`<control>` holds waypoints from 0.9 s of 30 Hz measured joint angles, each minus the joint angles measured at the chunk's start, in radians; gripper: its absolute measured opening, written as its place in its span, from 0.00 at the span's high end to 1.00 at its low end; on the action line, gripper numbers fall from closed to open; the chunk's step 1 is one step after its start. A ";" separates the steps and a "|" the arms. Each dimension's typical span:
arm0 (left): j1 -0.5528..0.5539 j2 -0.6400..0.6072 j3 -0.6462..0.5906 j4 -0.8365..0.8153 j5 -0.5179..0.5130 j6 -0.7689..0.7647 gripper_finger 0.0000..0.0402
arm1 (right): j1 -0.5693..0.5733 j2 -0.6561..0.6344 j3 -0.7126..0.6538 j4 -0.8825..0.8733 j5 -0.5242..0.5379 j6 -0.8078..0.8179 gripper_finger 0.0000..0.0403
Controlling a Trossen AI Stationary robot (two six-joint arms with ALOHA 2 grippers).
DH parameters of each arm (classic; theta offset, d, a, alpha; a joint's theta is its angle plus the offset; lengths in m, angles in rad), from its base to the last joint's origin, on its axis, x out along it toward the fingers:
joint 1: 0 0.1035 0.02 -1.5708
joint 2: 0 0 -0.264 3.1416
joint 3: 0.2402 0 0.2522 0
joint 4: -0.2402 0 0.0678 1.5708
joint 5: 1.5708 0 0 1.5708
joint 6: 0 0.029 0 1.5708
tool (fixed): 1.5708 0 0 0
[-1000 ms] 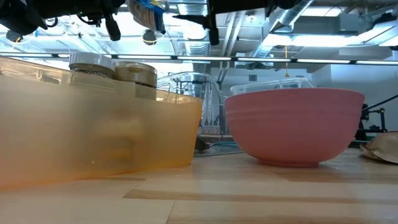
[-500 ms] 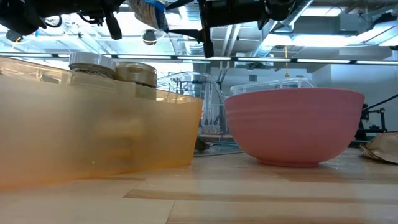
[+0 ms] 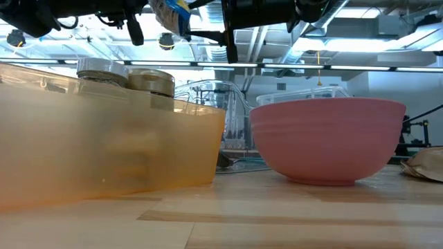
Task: Pick & Place Food Item
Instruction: Put the blue noodle pack into the transparent container
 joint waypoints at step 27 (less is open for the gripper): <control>0.000 0.016 0.005 0.013 0.021 0.049 1.00 | 0.028 0.000 0.000 0.048 -0.030 -0.034 0.94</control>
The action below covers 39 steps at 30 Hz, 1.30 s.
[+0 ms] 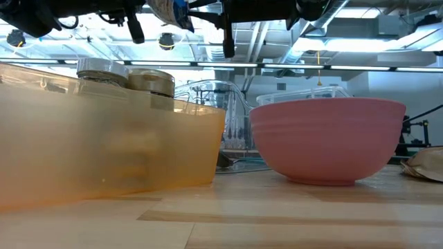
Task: Pick & Place Food Item
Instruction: Put the blue noodle pack into the transparent container
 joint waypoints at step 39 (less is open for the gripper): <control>0.000 -0.005 -0.046 -0.003 0.317 0.217 0.49 | 0.009 -0.431 0.000 -0.692 -0.095 -0.213 1.00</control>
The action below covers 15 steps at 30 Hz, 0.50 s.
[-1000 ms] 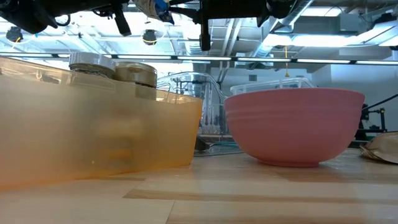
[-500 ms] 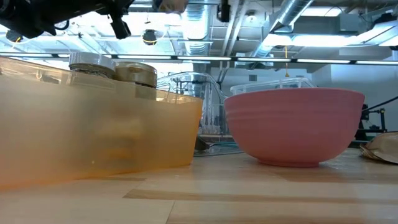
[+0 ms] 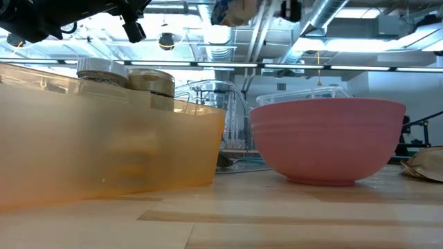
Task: Pick & Place Food Item
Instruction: Put the blue noodle pack into the transparent container
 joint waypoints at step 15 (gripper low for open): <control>0.000 0.000 0.000 0.005 0.002 0.000 0.50 | -0.155 -0.182 0.000 -0.557 -0.051 -0.391 1.00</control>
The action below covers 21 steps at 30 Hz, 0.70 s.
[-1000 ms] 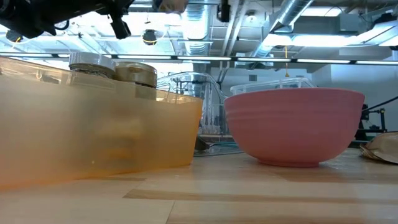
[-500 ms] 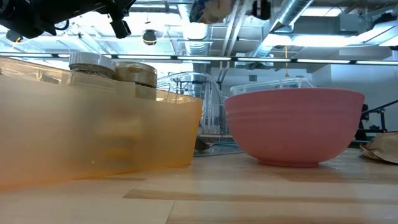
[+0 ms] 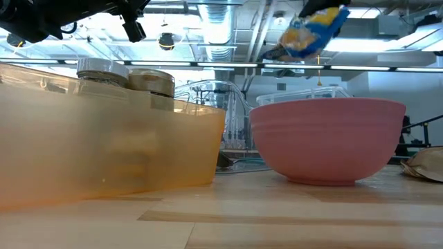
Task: Pick & Place Food Item
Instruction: Put the blue noodle pack into the transparent container
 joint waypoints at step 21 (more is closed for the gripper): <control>0.000 0.000 0.000 0.000 -0.004 -0.001 0.50 | -0.277 0.037 0.000 -0.182 0.148 -0.539 1.00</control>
